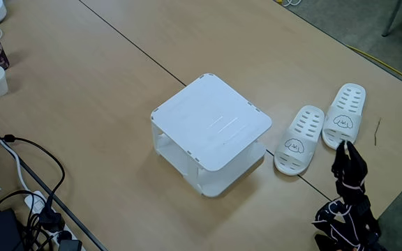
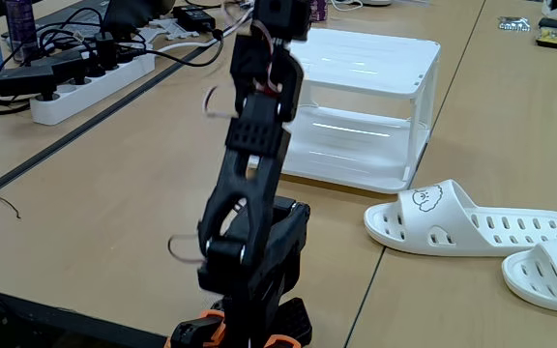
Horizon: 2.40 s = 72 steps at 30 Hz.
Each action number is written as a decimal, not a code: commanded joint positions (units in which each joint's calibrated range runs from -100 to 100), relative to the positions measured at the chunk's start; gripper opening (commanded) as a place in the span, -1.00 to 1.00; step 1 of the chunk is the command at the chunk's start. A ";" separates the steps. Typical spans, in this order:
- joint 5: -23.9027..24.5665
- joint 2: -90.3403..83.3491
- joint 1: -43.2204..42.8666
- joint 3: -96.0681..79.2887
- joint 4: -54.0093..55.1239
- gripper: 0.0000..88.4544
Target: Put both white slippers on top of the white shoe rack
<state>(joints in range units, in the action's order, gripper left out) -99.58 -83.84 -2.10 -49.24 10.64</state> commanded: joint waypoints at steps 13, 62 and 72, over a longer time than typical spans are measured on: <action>-0.42 36.93 18.22 9.95 -0.55 -0.64; -0.42 88.08 13.28 -29.20 53.64 -0.46; -0.42 92.71 21.51 -28.21 53.64 -0.44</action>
<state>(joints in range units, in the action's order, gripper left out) -99.58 8.62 16.33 -80.05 62.83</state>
